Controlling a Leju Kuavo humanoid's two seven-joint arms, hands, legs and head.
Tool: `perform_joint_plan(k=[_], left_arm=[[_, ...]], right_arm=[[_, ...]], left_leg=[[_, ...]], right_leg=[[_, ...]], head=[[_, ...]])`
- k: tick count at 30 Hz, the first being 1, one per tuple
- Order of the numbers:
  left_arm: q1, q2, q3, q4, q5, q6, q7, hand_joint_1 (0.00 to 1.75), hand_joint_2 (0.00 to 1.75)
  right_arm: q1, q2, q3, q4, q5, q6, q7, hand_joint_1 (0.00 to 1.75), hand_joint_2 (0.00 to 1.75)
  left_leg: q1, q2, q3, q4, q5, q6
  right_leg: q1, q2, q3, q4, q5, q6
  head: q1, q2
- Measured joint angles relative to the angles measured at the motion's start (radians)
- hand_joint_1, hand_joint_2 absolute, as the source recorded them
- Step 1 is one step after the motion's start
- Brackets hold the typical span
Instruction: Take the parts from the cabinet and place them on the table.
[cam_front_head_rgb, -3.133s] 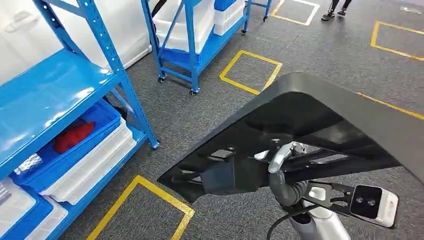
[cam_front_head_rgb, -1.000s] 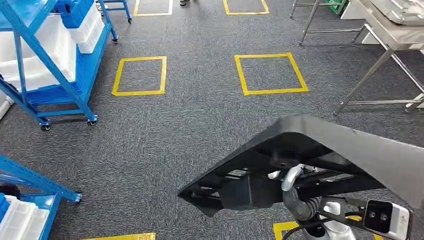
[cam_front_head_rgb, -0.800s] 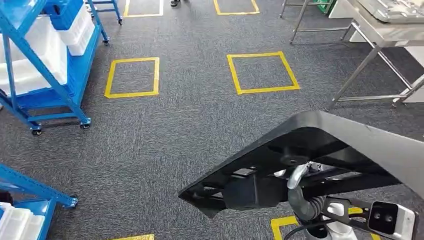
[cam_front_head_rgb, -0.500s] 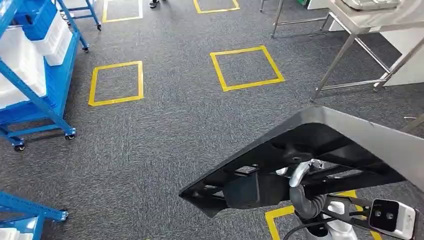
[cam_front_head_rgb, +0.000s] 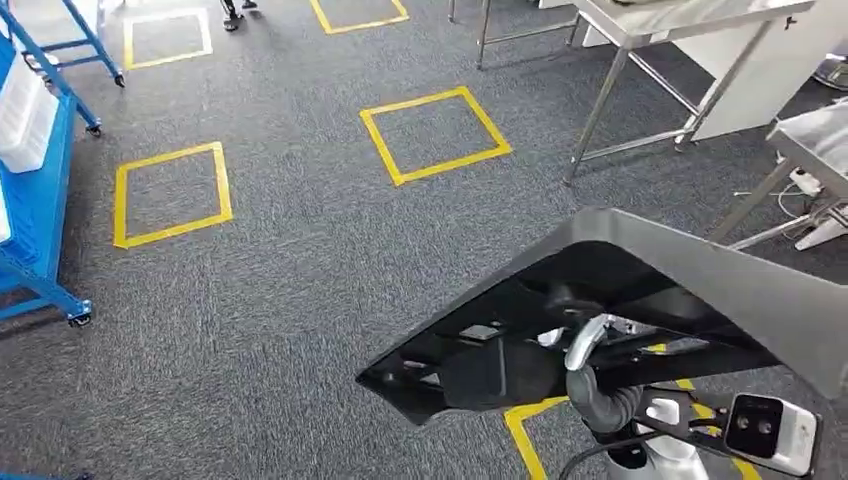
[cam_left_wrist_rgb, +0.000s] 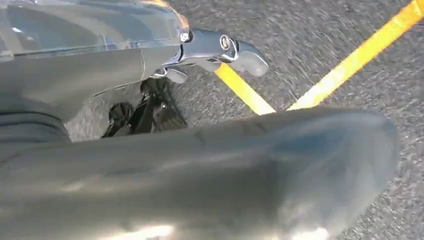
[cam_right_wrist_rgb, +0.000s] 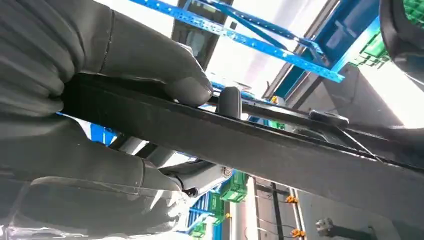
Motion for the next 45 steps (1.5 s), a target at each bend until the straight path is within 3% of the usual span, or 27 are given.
perform_joint_plan(k=[3, 4, 5, 6, 8, 10, 12, 13, 14, 17, 18, 20, 22, 24, 25, 27, 28, 29, 33, 35, 36, 38, 39, 41, 43, 44, 45], left_arm=[[-0.008, 0.0, 0.0, 0.0, 0.0, -0.006, -0.002, 0.0, 0.0], [-0.011, 0.0, 0.0, 0.0, 0.001, -0.007, -0.002, 0.0, 0.0], [-0.011, 0.0, 0.0, 0.0, 0.0, -0.008, -0.001, 0.0, 0.0], [-0.01, 0.0, 0.0, 0.0, 0.0, -0.008, 0.0, 0.0, 0.0], [-0.011, 0.0, 0.0, 0.0, 0.0, -0.01, 0.002, 0.0, 0.0], [-0.015, 0.0, 0.0, 0.0, 0.0, -0.01, 0.002, 0.0, 0.0], [-0.017, 0.0, 0.0, 0.0, 0.0, -0.011, 0.002, 0.0, 0.0], [-0.017, 0.0, 0.0, 0.0, 0.0, -0.012, 0.002, 0.0, 0.0], [-0.017, 0.0, 0.0, 0.0, 0.0, -0.012, 0.002, 0.0, 0.0], [-0.023, 0.0, 0.0, 0.0, 0.0, -0.012, 0.004, 0.0, 0.0], [-0.027, 0.0, 0.0, 0.0, 0.001, -0.011, 0.006, 0.0, 0.0], [-0.027, -0.001, 0.0, 0.0, 0.001, -0.009, 0.009, 0.0, 0.0], [-0.025, -0.001, 0.002, 0.0, -0.006, -0.007, 0.01, 0.0, 0.0], [-0.023, -0.001, 0.003, 0.0, -0.005, -0.006, 0.01, 0.0, 0.0], [-0.022, -0.002, 0.003, 0.0, -0.005, -0.006, 0.01, 0.0, 0.0], [-0.025, -0.002, 0.003, 0.0, -0.005, -0.008, 0.006, 0.0, 0.0], [-0.024, -0.002, 0.003, 0.0, -0.005, -0.009, 0.005, 0.0, 0.0], [-0.025, -0.002, 0.003, 0.0, -0.005, -0.012, 0.004, 0.0, 0.0], [-0.03, -0.002, 0.003, 0.0, -0.005, -0.013, 0.003, 0.0, 0.0], [-0.031, -0.004, 0.003, 0.0, -0.004, -0.013, 0.002, 0.0, 0.0], [-0.029, -0.003, 0.003, 0.0, -0.004, -0.013, 0.002, 0.0, 0.0], [-0.028, -0.003, 0.003, 0.0, -0.004, -0.013, 0.001, 0.0, 0.0], [-0.028, -0.003, 0.003, 0.0, -0.004, -0.013, 0.001, 0.0, 0.0], [-0.029, -0.003, 0.003, 0.0, -0.004, -0.013, 0.002, 0.0, 0.0], [-0.031, -0.004, 0.003, 0.0, -0.004, -0.013, 0.006, 0.0, 0.0], [-0.032, -0.004, 0.003, 0.0, -0.004, -0.013, 0.011, 0.0, 0.0], [-0.033, -0.004, 0.003, 0.0, -0.004, -0.013, 0.013, 0.0, 0.0]], right_arm=[[-0.007, -0.001, 0.008, -0.006, 0.005, -0.015, 0.0, 1.75, 1.75], [-0.02, -0.001, 0.013, -0.006, 0.005, -0.025, 0.0, 1.75, 1.75], [-0.035, -0.001, 0.022, -0.006, 0.005, -0.039, 0.0, 1.75, 1.75], [-0.047, -0.001, 0.031, -0.006, 0.005, -0.052, 0.0, 1.75, 1.75], [-0.057, -0.001, 0.052, -0.005, 0.005, -0.074, 0.0, 1.75, 1.75], [-0.065, -0.001, 0.064, -0.003, 0.005, -0.079, 0.0, 1.75, 1.75], [-0.082, -0.001, 0.074, -0.003, 0.006, -0.09, 0.0, 1.75, 1.75], [-0.092, -0.001, 0.079, -0.003, 0.008, -0.096, 0.0, 1.75, 1.75], [-0.102, -0.001, 0.09, -0.003, 0.01, -0.106, 0.0, 1.75, 1.75], [-0.116, -0.002, 0.116, -0.003, 0.008, -0.13, 0.0, 1.75, 1.75], [-0.121, -0.003, 0.122, -0.003, 0.002, -0.134, 0.0, 1.75, 1.75], [-0.141, -0.01, 0.133, -0.001, -0.018, -0.133, 0.0, 1.75, 1.75], [-0.148, -0.014, 0.142, 0.003, -0.031, -0.125, 0.0, 1.75, 1.75], [-0.149, -0.019, 0.149, 0.01, -0.037, -0.12, 0.0, 1.75, 1.75], [-0.152, -0.022, 0.152, 0.013, -0.039, -0.12, 0.0, 1.75, 1.75], [-0.168, -0.029, 0.161, 0.023, -0.053, -0.125, 0.001, 1.75, 1.75], [-0.174, -0.034, 0.163, 0.027, -0.055, -0.126, 0.001, 1.75, 1.75], [-0.176, -0.038, 0.164, 0.031, -0.056, -0.126, 0.0, 1.75, 1.75], [-0.179, -0.063, 0.166, 0.045, -0.07, -0.119, 0.0, 1.75, 1.75], [-0.19, -0.08, 0.163, 0.054, -0.082, -0.121, 0.0, 1.75, 1.75], [-0.202, -0.087, 0.163, 0.061, -0.093, -0.122, 0.0, 1.75, 1.75], [-0.201, -0.104, 0.163, 0.075, -0.105, -0.125, 0.0, 1.75, 1.75], [-0.198, -0.113, 0.162, 0.08, -0.108, -0.126, 0.0, 1.75, 1.75], [-0.196, -0.127, 0.16, 0.086, -0.113, -0.127, 0.0, 1.75, 1.75], [-0.206, -0.139, 0.161, 0.09, -0.125, -0.145, 0.0, 1.75, 1.75], [-0.22, -0.144, 0.165, 0.095, -0.137, -0.166, 0.0, 1.75, 1.75], [-0.234, -0.149, 0.174, 0.098, -0.148, -0.186, 0.0, 1.75, 1.75]], left_leg=[[0.008, 0.027, 0.005, -0.016, 0.015, 0.022], [0.006, 0.037, 0.006, -0.021, 0.018, 0.028], [0.004, 0.048, 0.004, -0.021, 0.018, 0.03], [0.002, 0.06, 0.003, -0.021, 0.018, 0.031], [0.001, 0.082, 0.002, -0.021, 0.017, 0.032], [0.001, 0.101, 0.002, -0.02, 0.015, 0.03], [0.001, 0.117, 0.007, -0.019, 0.012, 0.025], [-0.001, 0.123, 0.01, -0.019, 0.01, 0.021], [-0.009, 0.131, 0.008, -0.012, 0.005, 0.013], [-0.009, 0.159, 0.013, -0.017, 0.004, 0.0], [-0.007, 0.162, 0.007, -0.011, -0.005, -0.008], [0.002, 0.089, -0.024, 0.075, -0.062, -0.013], [0.003, 0.065, -0.099, 0.236, -0.134, -0.019], [0.004, 0.061, -0.139, 0.308, -0.136, -0.022], [0.006, 0.061, -0.126, 0.274, -0.106, -0.021], [0.011, 0.048, -0.051, 0.105, -0.008, -0.02], [0.017, 0.009, -0.021, 0.028, 0.014, -0.019], [0.015, -0.009, -0.012, 0.008, -0.001, -0.017], [0.014, 0.018, -0.01, -0.001, 0.01, 0.011], [0.014, 0.036, -0.006, -0.011, 0.016, 0.023], [0.011, 0.051, -0.007, -0.011, 0.016, 0.029], [0.008, 0.07, -0.008, -0.011, 0.014, 0.032], [0.006, 0.08, -0.007, -0.011, 0.013, 0.032], [0.005, 0.098, -0.004, -0.01, 0.01, 0.031], [0.003, 0.113, 0.003, -0.01, 0.006, 0.027], [-0.002, 0.121, 0.003, -0.009, 0.003, 0.022], [-0.005, 0.128, 0.002, -0.007, 0.0, 0.017]], right_leg=[[-0.001, 0.012, -0.003, -0.004, 0.003, 0.018], [0.003, -0.042, -0.017, 0.028, -0.025, 0.019], [0.002, -0.071, -0.047, 0.089, -0.065, 0.021], [-0.001, -0.087, -0.088, 0.179, -0.109, 0.026], [-0.005, -0.093, -0.142, 0.297, -0.145, 0.033], [-0.01, -0.1, -0.114, 0.246, -0.098, 0.037], [-0.01, -0.134, -0.013, 0.059, -0.012, 0.033], [-0.005, -0.183, 0.017, -0.004, -0.012, 0.027], [0.006, -0.188, 0.018, -0.014, -0.011, 0.018], [0.01, -0.151, 0.009, -0.01, -0.01, 0.007], [-0.001, -0.139, 0.014, -0.021, -0.002, -0.004], [0.0, -0.121, 0.013, -0.022, 0.001, -0.012], [0.001, -0.1, 0.014, -0.022, 0.001, -0.017], [0.002, -0.075, 0.015, -0.021, 0.001, -0.017], [0.001, -0.063, 0.015, -0.019, 0.001, -0.016], [-0.001, -0.037, 0.016, -0.011, -0.003, -0.011], [-0.002, -0.028, 0.012, -0.006, -0.006, -0.005], [0.003, -0.019, 0.005, 0.002, -0.008, 0.001], [-0.002, 0.009, -0.003, -0.008, 0.004, 0.029], [-0.001, -0.063, -0.022, 0.039, -0.033, 0.035], [-0.003, -0.084, -0.066, 0.128, -0.082, 0.04], [-0.007, -0.092, -0.137, 0.274, -0.137, 0.044], [-0.008, -0.092, -0.15, 0.299, -0.133, 0.045], [-0.008, -0.099, -0.106, 0.207, -0.067, 0.042], [-0.003, -0.142, -0.011, 0.026, 0.012, 0.03], [0.01, -0.192, 0.005, -0.01, -0.003, 0.02], [0.013, -0.177, 0.0, -0.012, 0.004, 0.018]], head=[[0.0, 0.0], [0.0, 0.0], [0.0, 0.0], [0.0, 0.0], [0.0, 0.0], [0.0, 0.0], [0.0, 0.0], [0.0, 0.0], [0.0, 0.0], [0.0, 0.0], [0.0, 0.0], [0.0, 0.0], [0.0, 0.0], [0.0, 0.0], [0.0, 0.0], [0.0, 0.0], [0.0, 0.0], [0.0, 0.0], [0.0, 0.0], [0.0, 0.0], [0.0, 0.0], [0.0, 0.0], [0.0, 0.0], [0.0, 0.0], [0.0, 0.0], [0.0, 0.0], [0.0, 0.0]])
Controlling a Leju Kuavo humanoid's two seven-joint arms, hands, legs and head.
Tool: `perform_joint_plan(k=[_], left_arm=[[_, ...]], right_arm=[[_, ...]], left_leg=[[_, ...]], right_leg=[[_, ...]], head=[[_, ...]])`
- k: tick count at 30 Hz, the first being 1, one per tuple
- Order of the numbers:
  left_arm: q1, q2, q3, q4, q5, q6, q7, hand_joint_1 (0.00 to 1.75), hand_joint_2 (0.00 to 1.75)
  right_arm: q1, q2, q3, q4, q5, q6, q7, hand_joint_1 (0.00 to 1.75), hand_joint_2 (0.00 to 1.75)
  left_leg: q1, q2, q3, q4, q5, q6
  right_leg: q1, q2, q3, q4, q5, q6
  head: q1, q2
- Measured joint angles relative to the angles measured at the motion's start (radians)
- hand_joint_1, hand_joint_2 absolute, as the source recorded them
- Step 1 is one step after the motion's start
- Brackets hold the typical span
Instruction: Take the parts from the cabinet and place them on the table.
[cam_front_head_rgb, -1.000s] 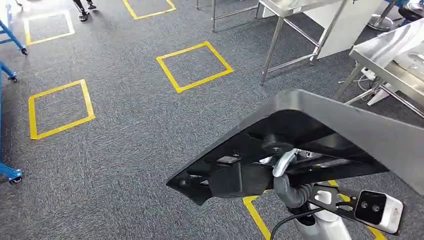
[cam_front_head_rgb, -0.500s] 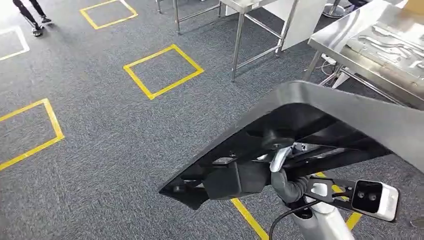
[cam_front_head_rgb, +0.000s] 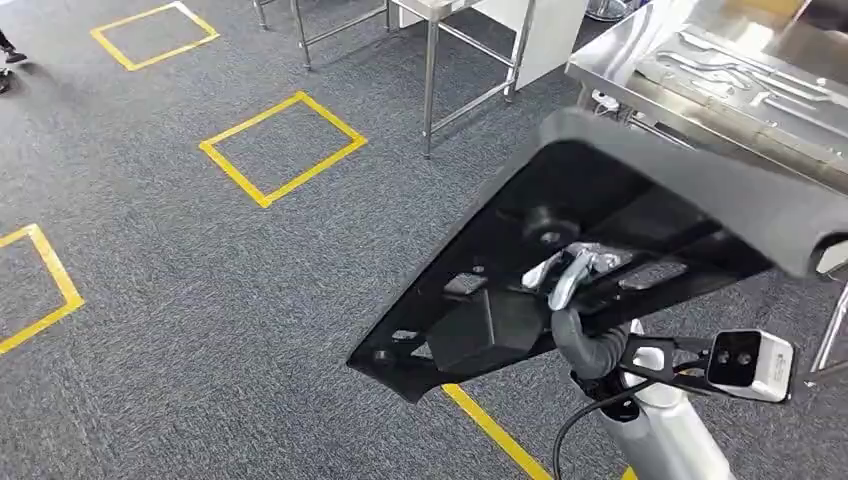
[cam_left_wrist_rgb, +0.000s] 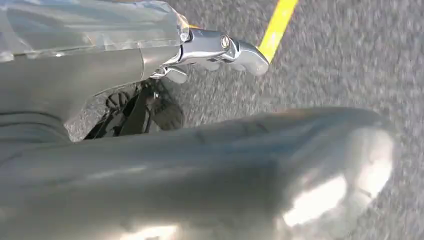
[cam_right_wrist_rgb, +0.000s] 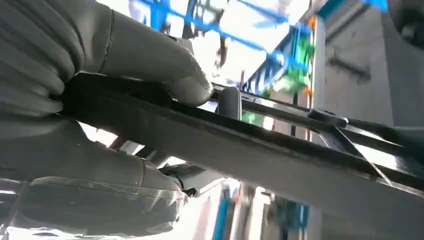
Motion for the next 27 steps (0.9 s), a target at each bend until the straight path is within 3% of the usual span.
perform_joint_plan(k=[2, 3, 4, 5, 6, 7, 8, 9, 10, 11, 13, 14, 15, 18, 19, 20, 21, 23, 24, 25, 26, 27], left_arm=[[-0.003, 0.0, -0.001, 0.0, 0.0, 0.0, 0.001, 0.0, 0.0], [-0.006, 0.0, -0.001, 0.0, 0.0, 0.0, 0.002, 0.0, 0.0], [-0.009, 0.001, -0.002, 0.0, 0.0, 0.0, 0.002, 0.0, 0.0], [-0.009, 0.001, -0.002, 0.0, 0.001, 0.0, 0.002, 0.0, 0.0], [-0.006, 0.0, -0.002, 0.0, 0.001, 0.0, 0.003, 0.0, 0.0], [-0.005, 0.0, -0.002, 0.0, -0.003, -0.001, 0.005, 0.0, 0.0], [-0.004, 0.002, -0.002, 0.0, -0.002, 0.0, 0.008, 0.0, 0.0], [-0.002, 0.002, -0.002, 0.0, -0.002, -0.001, 0.01, 0.0, 0.0], [-0.002, 0.002, -0.002, 0.0, -0.001, -0.002, 0.013, 0.0, 0.0], [-0.003, 0.003, -0.002, 0.0, -0.001, -0.003, 0.015, 0.0, 0.0], [-0.005, 0.006, -0.002, 0.0, 0.0, -0.003, 0.016, 0.0, 0.0], [-0.006, 0.007, -0.002, 0.0, 0.0, -0.003, 0.016, 0.0, 0.0], [-0.008, 0.007, -0.002, 0.0, 0.0, -0.004, 0.016, 0.0, 0.0], [-0.01, 0.008, -0.002, 0.0, -0.01, -0.009, 0.014, 0.0, 0.0], [-0.012, 0.007, -0.002, 0.0, -0.01, -0.011, 0.014, 0.0, 0.0], [-0.013, 0.006, -0.002, 0.0, -0.01, -0.011, 0.014, 0.0, 0.0], [-0.012, 0.006, -0.002, 0.0, -0.01, -0.012, 0.014, 0.0, 0.0], [-0.007, 0.006, -0.002, 0.0, -0.01, -0.012, 0.016, 0.0, 0.0], [-0.006, 0.006, -0.002, 0.0, -0.01, -0.011, 0.016, 0.0, 0.0], [-0.005, 0.006, -0.002, 0.0, -0.01, -0.011, 0.016, 0.0, 0.0], [-0.006, 0.006, -0.002, 0.0, -0.01, -0.011, 0.016, 0.0, 0.0], [-0.005, 0.006, -0.002, 0.0, -0.01, -0.01, 0.016, 0.0, 0.0]], right_arm=[[-0.019, -0.015, 0.011, 0.006, -0.012, -0.016, 0.0, 1.75, 1.75], [-0.024, -0.022, 0.017, 0.009, -0.013, -0.022, 0.0, 1.75, 1.75], [-0.026, -0.023, 0.02, 0.01, -0.013, -0.024, 0.0, 1.75, 1.75], [-0.031, -0.023, 0.024, 0.011, -0.014, -0.026, 0.0, 1.75, 1.75], [-0.041, -0.028, 0.027, 0.013, -0.015, -0.026, 0.0, 1.75, 1.75], [-0.044, -0.028, 0.032, 0.015, -0.025, -0.036, 0.0, 1.75, 1.75], [-0.047, -0.033, 0.046, 0.015, -0.044, -0.056, 0.0, 1.75, 1.75], [-0.051, -0.041, 0.058, 0.016, -0.057, -0.073, 0.0, 1.75, 1.75], [-0.06, -0.047, 0.07, 0.016, -0.073, -0.09, 0.002, 1.75, 1.75], [-0.081, -0.055, 0.091, 0.016, -0.089, -0.11, 0.004, 1.75, 1.75], [-0.109, -0.061, 0.118, 0.015, -0.106, -0.134, 0.012, 1.75, 1.75], [-0.117, -0.061, 0.128, 0.015, -0.11, -0.14, 0.014, 1.75, 1.75], [-0.126, -0.063, 0.136, 0.015, -0.113, -0.144, 0.017, 1.75, 1.75], [-0.139, -0.066, 0.161, 0.014, -0.11, -0.155, 0.011, 1.75, 1.75], [-0.139, -0.066, 0.168, 0.011, -0.103, -0.156, 0.009, 1.75, 1.75], [-0.138, -0.067, 0.173, 0.01, -0.096, -0.156, 0.005, 1.75, 1.75], [-0.142, -0.069, 0.177, 0.01, -0.094, -0.156, 0.003, 1.75, 1.75], [-0.145, -0.069, 0.187, 0.01, -0.088, -0.157, 0.0, 1.75, 1.75], [-0.144, -0.069, 0.193, 0.01, -0.082, -0.156, 0.0, 1.75, 1.75], [-0.144, -0.067, 0.199, 0.01, -0.075, -0.151, 0.0, 1.75, 1.75], [-0.143, -0.061, 0.203, 0.011, -0.069, -0.15, 0.0, 1.75, 1.75], [-0.144, -0.055, 0.205, 0.011, -0.063, -0.149, 0.0, 1.75, 1.75]], left_leg=[[0.001, 0.02, 0.005, -0.003, -0.003, -0.009], [-0.002, 0.031, 0.01, -0.004, -0.006, -0.016], [0.0, 0.022, 0.01, -0.004, -0.013, -0.023], [0.005, -0.012, 0.007, 0.02, -0.032, -0.027], [0.007, -0.043, -0.021, 0.086, -0.07, -0.029], [0.01, -0.059, -0.071, 0.191, -0.12, -0.033], [0.01, -0.066, -0.113, 0.275, -0.149, -0.036], [0.011, -0.067, -0.139, 0.321, -0.158, -0.037], [0.011, -0.067, -0.148, 0.33, -0.146, -0.038], [0.013, -0.067, -0.129, 0.274, -0.098, -0.037], [0.017, -0.077, -0.053, 0.098, -0.001, -0.035], [0.021, -0.108, -0.025, 0.028, 0.015, -0.033], [0.02, -0.139, -0.017, 0.012, 0.002, -0.03], [0.012, -0.117, -0.02, 0.016, 0.008, -0.008], [0.018, -0.109, -0.018, 0.006, 0.014, 0.001], [0.02, -0.097, -0.015, 0.001, 0.018, 0.008], [0.019, -0.091, -0.015, -0.001, 0.019, 0.011], [0.014, -0.073, -0.017, 0.0, 0.017, 0.015], [0.012, -0.062, -0.018, 0.0, 0.016, 0.017], [0.01, -0.052, -0.018, 0.001, 0.015, 0.018], [0.008, -0.042, -0.016, 0.001, 0.014, 0.018], [0.007, -0.033, -0.014, 0.001, 0.012, 0.018]], right_leg=[[0.002, 0.024, -0.004, 0.002, -0.001, -0.004], [-0.003, 0.036, -0.001, -0.006, 0.003, -0.011], [-0.01, 0.045, 0.007, -0.013, 0.008, -0.016], [-0.011, 0.05, 0.009, -0.015, 0.009, -0.018], [-0.013, 0.06, 0.008, -0.015, 0.009, -0.022], [-0.013, 0.071, 0.008, -0.015, 0.009, -0.025], [-0.012, 0.083, 0.008, -0.015, 0.009, -0.026], [-0.012, 0.093, 0.008, -0.014, 0.009, -0.026], [-0.012, 0.103, 0.008, -0.013, 0.009, -0.026], [-0.013, 0.12, 0.008, -0.01, 0.008, -0.025], [-0.016, 0.144, 0.011, -0.004, 0.004, -0.019], [-0.017, 0.152, 0.01, 0.001, 0.0, -0.013], [-0.011, 0.161, 0.001, 0.01, -0.001, -0.006], [-0.022, 0.183, -0.007, 0.001, 0.009, 0.015], [-0.02, 0.189, -0.009, 0.001, 0.009, 0.021], [-0.02, 0.154, -0.013, 0.016, -0.005, 0.023], [-0.016, 0.118, -0.034, 0.058, -0.036, 0.025], [-0.019, 0.089, -0.109, 0.218, -0.113, 0.031], [-0.02, 0.085, -0.142, 0.285, -0.135, 0.032], [-0.02, 0.083, -0.158, 0.314, -0.134, 0.032], [-0.02, 0.081, -0.146, 0.291, -0.109, 0.03], [-0.019, 0.078, -0.114, 0.228, -0.071, 0.026]], head=[[0.0, 0.0], [0.0, 0.0], [0.0, 0.0], [0.0, 0.0], [0.0, 0.0], [0.0, 0.0], [0.0, 0.0], [0.0, 0.0], [0.0, 0.0], [0.0, 0.0], [0.0, 0.0], [0.0, 0.0], [0.0, 0.0], [0.0, 0.0], [0.0, 0.0], [0.0, 0.0], [0.0, 0.0], [0.0, 0.0], [0.0, 0.0], [0.0, 0.0], [0.0, 0.0], [0.0, 0.0]])
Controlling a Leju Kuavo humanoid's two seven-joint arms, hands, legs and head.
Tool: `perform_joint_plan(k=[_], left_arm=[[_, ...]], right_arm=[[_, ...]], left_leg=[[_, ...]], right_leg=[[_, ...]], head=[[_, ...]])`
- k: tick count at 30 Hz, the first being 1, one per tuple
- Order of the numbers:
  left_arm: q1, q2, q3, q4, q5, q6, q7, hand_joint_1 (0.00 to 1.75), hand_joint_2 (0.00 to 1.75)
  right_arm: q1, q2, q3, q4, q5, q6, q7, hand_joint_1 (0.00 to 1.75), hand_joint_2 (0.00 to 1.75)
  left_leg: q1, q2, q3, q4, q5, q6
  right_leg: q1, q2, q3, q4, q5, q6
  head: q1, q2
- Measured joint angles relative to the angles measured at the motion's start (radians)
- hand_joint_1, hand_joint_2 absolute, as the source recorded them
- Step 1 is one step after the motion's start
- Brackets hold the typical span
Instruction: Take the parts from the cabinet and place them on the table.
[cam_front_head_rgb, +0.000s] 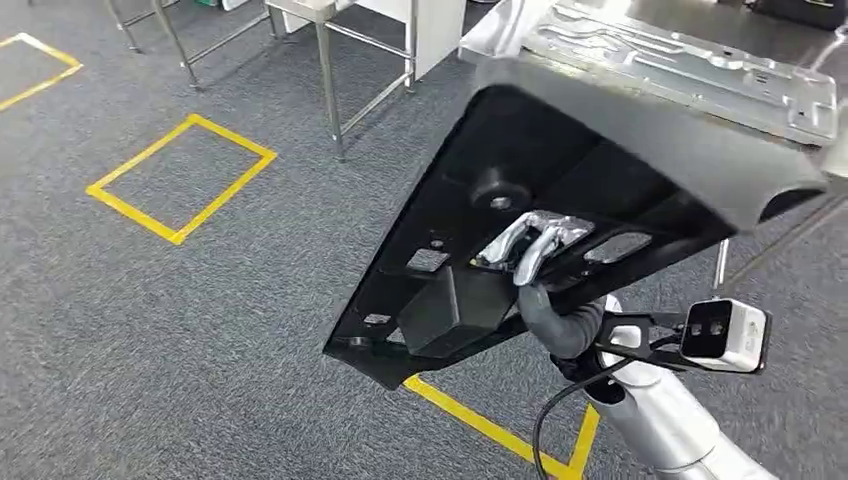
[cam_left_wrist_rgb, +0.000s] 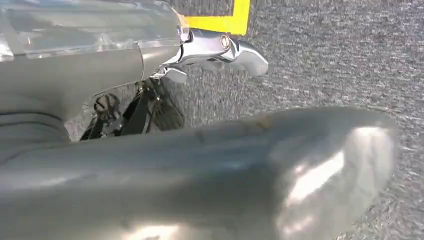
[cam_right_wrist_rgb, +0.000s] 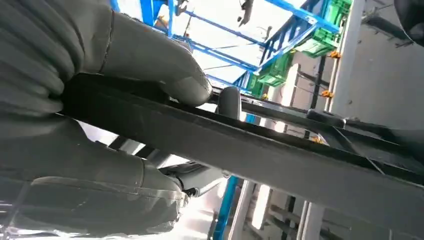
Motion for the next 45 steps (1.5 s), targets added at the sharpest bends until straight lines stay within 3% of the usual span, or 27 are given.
perform_joint_plan(k=[2, 3, 7, 8, 9, 10, 12, 14, 15, 17, 18, 19, 23, 25, 27, 28, 29, 30, 32, 33, 34, 38, 40, 41, 43, 44, 45], left_arm=[[-0.002, -0.003, 0.0, 0.0, 0.0, 0.001, 0.0, 0.0, 0.0], [-0.002, -0.006, 0.0, 0.0, 0.0, 0.001, 0.0, 0.0, 0.0], [-0.005, -0.008, 0.002, 0.0, 0.0, 0.009, -0.002, 0.0, 0.0], [-0.008, -0.008, 0.002, 0.0, 0.0, 0.01, -0.002, 0.0, 0.0], [-0.007, -0.009, 0.003, 0.0, 0.0, 0.011, -0.003, 0.0, 0.0], [-0.004, -0.01, 0.003, 0.0, 0.0, 0.01, -0.003, 0.0, 0.0], [0.001, -0.01, 0.005, 0.0, -0.002, 0.011, -0.005, 0.0, 0.0], [0.006, -0.01, 0.006, 0.0, -0.002, 0.011, -0.007, 0.0, 0.0], [0.006, -0.01, 0.006, 0.0, -0.002, 0.011, -0.009, 0.0, 0.0], [0.007, -0.01, 0.011, 0.0, 0.0, 0.01, -0.015, 0.0, 0.0], [0.007, -0.01, 0.013, 0.0, 0.0, 0.009, -0.02, 0.0, 0.0], [0.007, -0.01, 0.015, 0.0, 0.0, 0.008, -0.022, 0.0, 0.0], [0.004, -0.012, 0.018, 0.0, -0.003, 0.006, -0.028, 0.0, 0.0], [0.004, -0.013, 0.019, 0.0, 0.0, 0.006, -0.03, 0.0, 0.0], [0.011, -0.013, 0.021, 0.0, 0.0, 0.008, -0.034, 0.0, 0.0], [0.011, -0.013, 0.021, 0.0, 0.0, 0.01, -0.036, 0.0, 0.0], [0.011, -0.013, 0.021, 0.0, 0.0, 0.01, -0.037, 0.0, 0.0], [0.011, -0.013, 0.022, 0.0, 0.0, 0.01, -0.038, 0.0, 0.0], [0.011, -0.015, 0.022, 0.0, 0.0, 0.01, -0.039, 0.0, 0.0], [0.011, -0.016, 0.023, 0.0, 0.0, 0.01, -0.039, 0.0, 0.0], [0.011, -0.017, 0.023, 0.0, 0.0, 0.01, -0.039, 0.0, 0.0], [0.009, -0.018, 0.024, 0.0, 0.0, 0.011, -0.037, 0.0, 0.0], [0.01, -0.017, 0.024, 0.0, 0.0, 0.011, -0.037, 0.0, 0.0], [0.012, -0.018, 0.026, 0.0, 0.0, 0.011, -0.036, 0.0, 0.0], [0.017, -0.017, 0.026, 0.0, -0.001, 0.01, -0.037, 0.0, 0.0], [0.018, -0.016, 0.026, 0.0, 0.0, 0.011, -0.037, 0.0, 0.0], [0.018, -0.016, 0.026, 0.0, 0.0, 0.011, -0.037, 0.0, 0.0]], right_arm=[[-0.003, 0.011, 0.005, 0.0, 0.008, 0.001, 0.0, 1.75, 1.75], [-0.006, 0.02, 0.008, 0.0, 0.013, 0.002, 0.0, 1.75, 1.75], [-0.01, 0.04, 0.013, 0.0, 0.022, 0.015, 0.002, 1.75, 1.75], [-0.01, 0.046, 0.013, 0.0, 0.023, 0.016, 0.002, 1.75, 1.75], [-0.012, 0.05, 0.014, 0.001, 0.024, 0.017, 0.001, 1.75, 1.75], [-0.015, 0.054, 0.015, 0.002, 0.026, 0.018, 0.001, 1.75, 1.75], [-0.012, 0.064, 0.017, 0.006, 0.033, 0.024, 0.0, 1.75, 1.75], [-0.008, 0.067, 0.019, 0.012, 0.037, 0.035, 0.0, 1.75, 1.75], [-0.006, 0.067, 0.019, 0.015, 0.037, 0.037, 0.0, 1.75, 1.75], [-0.006, 0.069, 0.019, 0.019, 0.038, 0.045, 0.0, 1.75, 1.75], [-0.006, 0.07, 0.019, 0.022, 0.039, 0.053, 0.0, 1.75, 1.75], [-0.007, 0.07, 0.019, 0.024, 0.039, 0.056, 0.0, 1.75, 1.75], [-0.007, 0.072, 0.018, 0.034, 0.036, 0.062, 0.0, 1.75, 1.75], [-0.009, 0.072, 0.015, 0.036, 0.036, 0.068, 0.0, 1.75, 1.75], [-0.008, 0.072, 0.015, 0.04, 0.033, 0.071, 0.0, 1.75, 1.75], [-0.005, 0.073, 0.015, 0.043, 0.033, 0.071, 0.0, 1.75, 1.75], [-0.003, 0.073, 0.015, 0.046, 0.034, 0.071, 0.0, 1.75, 1.75], [-0.001, 0.074, 0.015, 0.049, 0.034, 0.071, 0.0, 1.75, 1.75], [-0.002, 0.074, 0.015, 0.053, 0.037, 0.069, 0.0, 1.75, 1.75], [-0.002, 0.075, 0.015, 0.053, 0.037, 0.068, 0.0, 1.75, 1.75], [-0.003, 0.076, 0.015, 0.053, 0.037, 0.066, -0.001, 1.75, 1.75], [-0.004, 0.079, 0.015, 0.056, 0.018, 0.064, -0.001, 1.75, 1.75], [-0.008, 0.076, 0.013, 0.058, 0.007, 0.067, -0.001, 1.75, 1.75], [-0.013, 0.076, 0.013, 0.062, -0.006, 0.066, -0.001, 1.75, 1.75], [-0.015, 0.074, 0.013, 0.067, -0.024, 0.058, -0.001, 1.75, 1.75], [-0.015, 0.071, 0.013, 0.071, -0.031, 0.05, -0.001, 1.75, 1.75], [-0.015, 0.068, 0.013, 0.075, -0.036, 0.048, 0.0, 1.75, 1.75]], left_leg=[[-0.004, 0.016, 0.008, 0.0, -0.004, -0.002], [-0.006, 0.024, 0.01, -0.002, -0.006, -0.005], [-0.006, 0.056, 0.016, -0.007, -0.007, -0.025], [-0.008, 0.05, 0.021, -0.008, -0.013, -0.034], [-0.002, 0.013, 0.017, 0.01, -0.029, -0.038], [0.0, -0.013, -0.005, 0.057, -0.06, -0.041], [0.003, -0.034, -0.091, 0.235, -0.139, -0.049], [0.005, -0.034, -0.135, 0.316, -0.148, -0.054], [0.007, -0.034, -0.125, 0.284, -0.114, -0.056], [0.013, -0.041, -0.056, 0.131, -0.024, -0.058], [0.02, -0.075, -0.015, 0.039, 0.013, -0.059], [0.019, -0.103, -0.003, 0.008, -0.008, -0.055], [0.017, -0.072, -0.005, 0.007, 0.002, -0.022], [0.017, -0.052, -0.004, 0.0, 0.007, -0.009], [0.014, -0.032, -0.007, 0.0, 0.006, -0.005], [0.013, -0.021, -0.008, 0.001, 0.005, -0.005], [0.013, -0.01, -0.008, 0.001, 0.005, -0.005], [0.013, -0.002, -0.007, 0.001, 0.003, -0.005], [0.013, 0.015, -0.002, 0.001, 0.0, -0.009], [0.012, 0.023, 0.002, 0.001, -0.003, -0.012], [0.007, 0.03, 0.004, 0.002, -0.006, -0.017], [0.004, 0.063, 0.016, -0.005, -0.011, -0.039], [0.009, 0.011, 0.008, 0.025, -0.039, -0.048], [0.01, -0.016, -0.024, 0.096, -0.081, -0.048], [0.01, -0.032, -0.098, 0.248, -0.146, -0.052], [0.01, -0.034, -0.137, 0.32, -0.159, -0.054], [0.01, -0.034, -0.14, 0.315, -0.139, -0.054]], right_leg=[[0.01, -0.036, 0.104, -0.194, 0.084, -0.019], [0.022, -0.079, 0.12, -0.228, 0.065, -0.029], [0.028, -0.04, 0.114, -0.237, 0.077, -0.041], [0.015, -0.03, 0.125, -0.251, 0.086, -0.049], [0.014, -0.023, 0.13, -0.259, 0.089, -0.051], [0.013, -0.017, 0.129, -0.259, 0.091, -0.055], [0.013, 0.005, 0.127, -0.259, 0.092, -0.057], [0.012, 0.026, 0.126, -0.255, 0.092, -0.057], [0.01, 0.039, 0.126, -0.252, 0.091, -0.056], [0.006, 0.061, 0.126, -0.244, 0.087, -0.049], [0.005, 0.071, 0.123, -0.236, 0.082, -0.043], [0.01, 0.082, 0.113, -0.223, 0.078, -0.035], [0.003, 0.111, 0.099, -0.228, 0.088, -0.008], [0.005, 0.025, 0.079, -0.181, 0.05, -0.002], [0.002, 0.007, 0.005, -0.025, -0.031, 0.005], [-0.001, 0.005, -0.03, 0.047, -0.057, 0.007], [-0.002, 0.004, -0.046, 0.079, -0.056, 0.009], [-0.002, 0.002, -0.036, 0.06, -0.035, 0.008], [-0.001, -0.013, 0.045, -0.091, 0.046, 0.001], [0.002, -0.04, 0.098, -0.186, 0.082, -0.007], [0.013, -0.08, 0.12, -0.232, 0.068, -0.014], [0.019, -0.034, 0.113, -0.235, 0.076, -0.031], [0.005, -0.017, 0.123, -0.248, 0.083, -0.044], [0.005, -0.007, 0.123, -0.248, 0.084, -0.051], [0.007, 0.013, 0.122, -0.247, 0.083, -0.052], [0.008, 0.029, 0.123, -0.245, 0.083, -0.052], [0.008, 0.04, 0.124, -0.245, 0.082, -0.052]], head=[[0.0, 0.0], [0.0, 0.0], [0.0, 0.0], [0.0, 0.0], [0.0, 0.0], [0.0, 0.0], [0.0, 0.0], [0.0, 0.0], [0.0, 0.0], [0.0, 0.0], [0.0, 0.0], [0.0, 0.0], [0.0, 0.0], [0.0, 0.0], [0.0, 0.0], [0.0, 0.0], [0.0, 0.0], [0.0, 0.0], [0.0, 0.0], [0.0, 0.0], [0.0, 0.0], [0.0, 0.0], [0.0, 0.0], [0.0, 0.0], [0.0, 0.0], [0.0, 0.0], [0.0, 0.0]])
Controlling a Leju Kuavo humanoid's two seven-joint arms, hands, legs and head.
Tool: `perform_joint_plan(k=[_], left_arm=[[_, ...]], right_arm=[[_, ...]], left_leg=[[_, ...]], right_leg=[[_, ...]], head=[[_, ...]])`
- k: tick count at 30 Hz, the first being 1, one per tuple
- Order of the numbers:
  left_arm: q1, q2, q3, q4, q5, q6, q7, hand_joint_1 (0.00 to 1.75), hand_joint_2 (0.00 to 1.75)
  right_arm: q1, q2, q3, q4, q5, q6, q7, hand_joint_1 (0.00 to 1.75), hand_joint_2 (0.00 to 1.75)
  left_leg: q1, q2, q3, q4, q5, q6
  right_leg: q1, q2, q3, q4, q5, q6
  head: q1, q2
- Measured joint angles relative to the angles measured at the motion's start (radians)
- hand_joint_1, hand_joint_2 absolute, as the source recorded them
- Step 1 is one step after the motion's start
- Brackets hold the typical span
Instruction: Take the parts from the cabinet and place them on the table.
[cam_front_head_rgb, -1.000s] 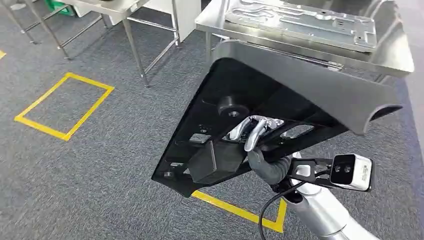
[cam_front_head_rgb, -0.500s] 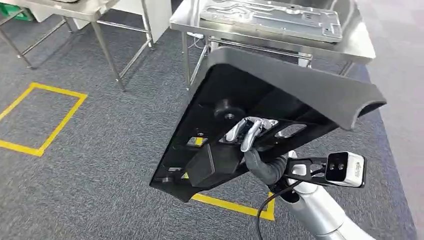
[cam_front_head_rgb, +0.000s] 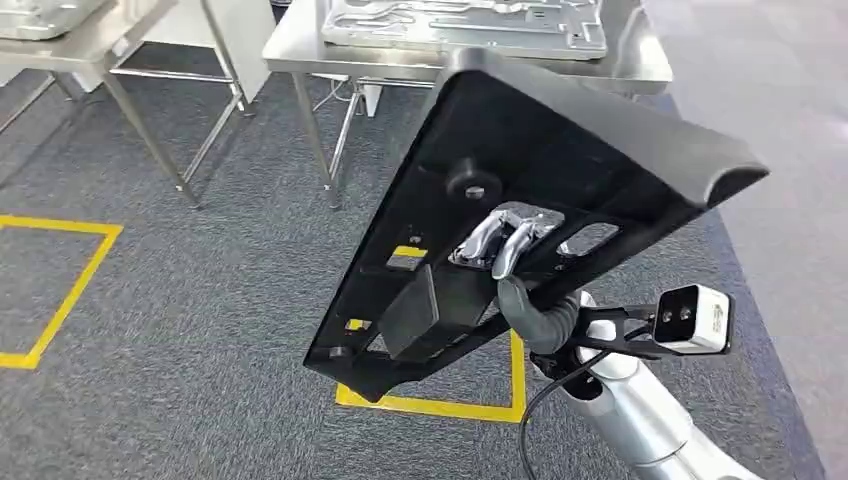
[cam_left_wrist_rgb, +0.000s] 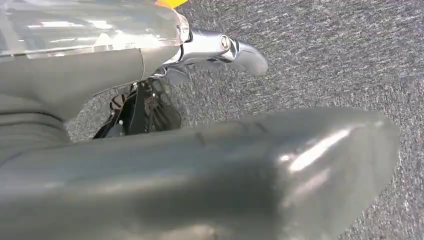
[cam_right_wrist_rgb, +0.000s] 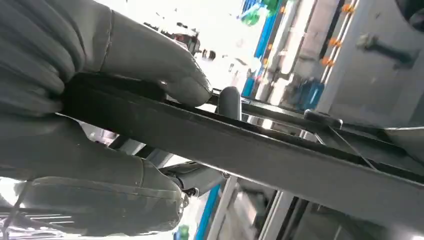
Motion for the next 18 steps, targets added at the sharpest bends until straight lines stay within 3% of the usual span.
perform_joint_plan(k=[1, 2, 3, 4, 5, 8, 9, 10, 11, 12, 14, 15, 16, 18], left_arm=[[0.0, 0.0, 0.0, 0.0, 0.0, 0.0, 0.0, 0.0, 0.0], [0.0, 0.001, 0.0, 0.0, 0.0, 0.0, 0.0, 0.0, 0.0], [0.0, 0.002, 0.0, 0.0, 0.0, 0.0, 0.0, 0.0, 0.0], [0.001, 0.004, 0.0, 0.0, 0.0, 0.0, 0.0, 0.0, 0.0], [0.001, 0.004, 0.001, 0.0, 0.0, -0.001, 0.0, 0.0, 0.0], [-0.002, 0.005, 0.001, 0.0, -0.01, -0.001, 0.0, 0.0, 0.0], [-0.004, 0.003, 0.001, 0.0, -0.01, -0.002, 0.001, 0.0, 0.0], [-0.005, 0.004, 0.001, 0.0, -0.009, -0.002, 0.002, 0.0, 0.0], [-0.003, 0.004, 0.001, 0.0, -0.009, -0.002, 0.002, 0.0, 0.0], [-0.001, 0.004, 0.001, 0.0, -0.009, -0.003, 0.002, 0.0, 0.0], [0.0, 0.005, 0.001, 0.0, -0.01, -0.004, 0.005, 0.0, 0.0], [0.0, 0.005, 0.001, 0.0, -0.01, -0.005, 0.007, 0.0, 0.0], [0.0, 0.005, 0.001, 0.0, -0.01, -0.007, 0.009, 0.0, 0.0], [-0.001, 0.005, 0.001, 0.0, -0.01, -0.013, 0.011, 0.0, 0.0]], right_arm=[[0.0, -0.002, 0.0, 0.002, -0.003, -0.003, 0.0, 1.75, 1.75], [0.0, -0.003, 0.0, 0.001, -0.004, -0.008, 0.0, 1.75, 1.75], [0.0, -0.003, 0.0, 0.001, -0.003, -0.013, 0.0, 1.75, 1.75], [0.001, -0.004, 0.0, 0.001, 0.005, -0.015, 0.0, 1.75, 1.75], [0.001, -0.005, 0.0, 0.0, 0.011, -0.016, 0.0, 1.75, 1.75], [0.012, -0.006, 0.002, -0.005, 0.025, -0.016, 0.0, 1.75, 1.75], [0.012, -0.008, 0.002, -0.006, 0.029, -0.016, 0.0, 1.75, 1.75], [0.012, -0.01, 0.002, -0.009, 0.031, -0.016, 0.0, 1.75, 1.75], [0.009, -0.01, 0.002, -0.009, 0.034, -0.015, 0.0, 1.75, 1.75], [0.008, -0.01, 0.002, -0.009, 0.038, -0.015, -0.001, 1.75, 1.75], [0.012, -0.01, 0.003, -0.009, 0.048, -0.015, 0.0, 1.75, 1.75], [0.012, -0.01, 0.003, -0.009, 0.05, -0.015, 0.0, 1.75, 1.75], [0.012, -0.01, 0.003, -0.008, 0.051, -0.016, 0.0, 1.75, 1.75], [0.01, -0.011, 0.003, -0.008, 0.055, -0.021, 0.0, 1.75, 1.75]], left_leg=[[0.0, -0.001, 0.018, -0.048, 0.038, 0.001], [0.002, -0.004, 0.055, -0.135, 0.091, 0.003], [0.005, -0.021, 0.093, -0.223, 0.137, 0.005], [0.009, -0.07, 0.118, -0.281, 0.146, 0.01], [0.01, -0.082, 0.128, -0.303, 0.136, 0.013], [0.002, -0.058, 0.124, -0.297, 0.136, 0.029], [0.013, -0.046, 0.128, -0.308, 0.142, 0.038], [0.011, -0.038, 0.133, -0.313, 0.143, 0.043], [0.01, -0.03, 0.134, -0.314, 0.142, 0.047], [0.008, -0.021, 0.134, -0.313, 0.141, 0.05], [0.006, -0.007, 0.133, -0.313, 0.139, 0.052], [0.006, -0.002, 0.134, -0.312, 0.138, 0.051], [0.006, 0.0, 0.135, -0.312, 0.137, 0.051], [0.006, 0.003, 0.142, -0.312, 0.133, 0.045]], right_leg=[[0.0, 0.012, 0.001, 0.001, -0.001, 0.001], [-0.001, 0.026, 0.003, 0.004, -0.004, 0.004], [-0.002, 0.037, 0.004, 0.009, -0.007, 0.008], [-0.003, 0.046, -0.001, 0.015, -0.011, 0.013], [0.002, 0.056, -0.01, 0.027, -0.014, 0.019], [-0.007, 0.082, -0.018, 0.019, -0.007, 0.04], [-0.005, 0.09, -0.018, 0.021, -0.01, 0.045], [-0.001, 0.035, -0.026, 0.043, -0.026, 0.05], [-0.002, 0.004, -0.046, 0.083, -0.052, 0.053], [-0.005, -0.022, -0.09, 0.173, -0.098, 0.058], [-0.011, -0.036, -0.16, 0.308, -0.145, 0.064], [-0.012, -0.037, -0.169, 0.324, -0.138, 0.065], [-0.014, -0.038, -0.161, 0.304, -0.117, 0.066], [-0.014, -0.04, -0.084, 0.151, -0.025, 0.061]], head=[[0.0, 0.0], [0.0, 0.0], [0.0, 0.0], [0.0, 0.0], [0.0, 0.0], [0.0, 0.0], [0.0, 0.0], [0.0, 0.0], [0.0, 0.0], [0.0, 0.0], [0.0, 0.0], [0.0, 0.0], [0.0, 0.0], [0.0, 0.0]])
